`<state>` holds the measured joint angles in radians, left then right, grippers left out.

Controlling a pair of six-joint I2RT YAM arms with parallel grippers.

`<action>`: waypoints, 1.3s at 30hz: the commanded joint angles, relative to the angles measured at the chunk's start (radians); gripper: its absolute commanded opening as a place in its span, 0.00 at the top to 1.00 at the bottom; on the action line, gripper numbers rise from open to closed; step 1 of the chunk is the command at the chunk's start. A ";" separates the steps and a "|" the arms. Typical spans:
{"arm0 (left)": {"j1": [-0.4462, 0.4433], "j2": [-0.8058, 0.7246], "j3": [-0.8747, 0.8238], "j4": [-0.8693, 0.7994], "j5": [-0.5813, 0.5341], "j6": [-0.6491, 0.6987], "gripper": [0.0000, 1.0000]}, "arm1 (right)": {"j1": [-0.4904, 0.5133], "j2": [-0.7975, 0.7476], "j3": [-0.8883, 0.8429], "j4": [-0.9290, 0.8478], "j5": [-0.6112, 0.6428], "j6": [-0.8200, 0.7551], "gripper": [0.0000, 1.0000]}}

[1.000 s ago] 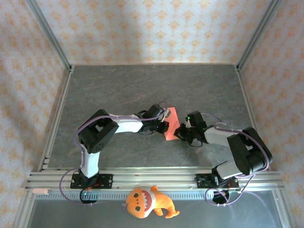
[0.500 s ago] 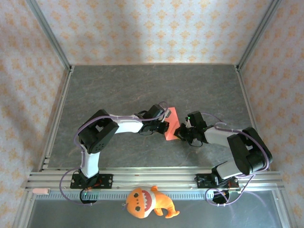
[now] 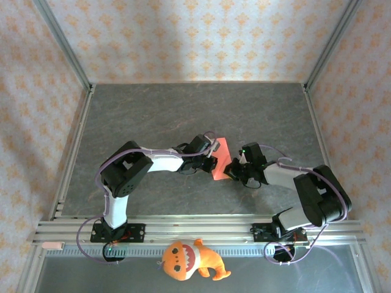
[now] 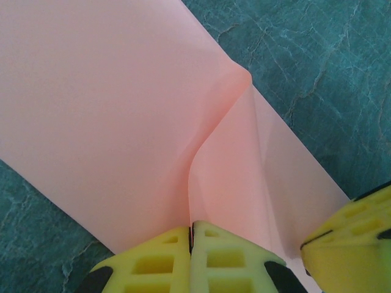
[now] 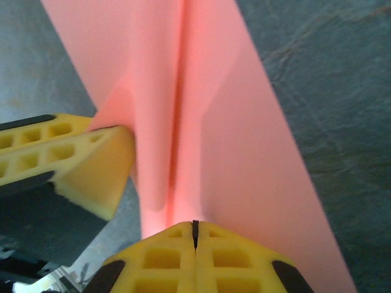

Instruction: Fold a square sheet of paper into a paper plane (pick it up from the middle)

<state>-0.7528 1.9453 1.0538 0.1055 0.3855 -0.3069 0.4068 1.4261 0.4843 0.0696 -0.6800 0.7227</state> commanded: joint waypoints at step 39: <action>0.008 0.058 -0.028 -0.097 -0.039 0.055 1.00 | -0.056 0.120 0.068 0.114 -0.062 0.036 0.98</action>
<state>-0.7528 1.9476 1.0538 0.1089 0.3855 -0.2802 0.3588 1.5887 0.5209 0.2531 -0.7742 0.7921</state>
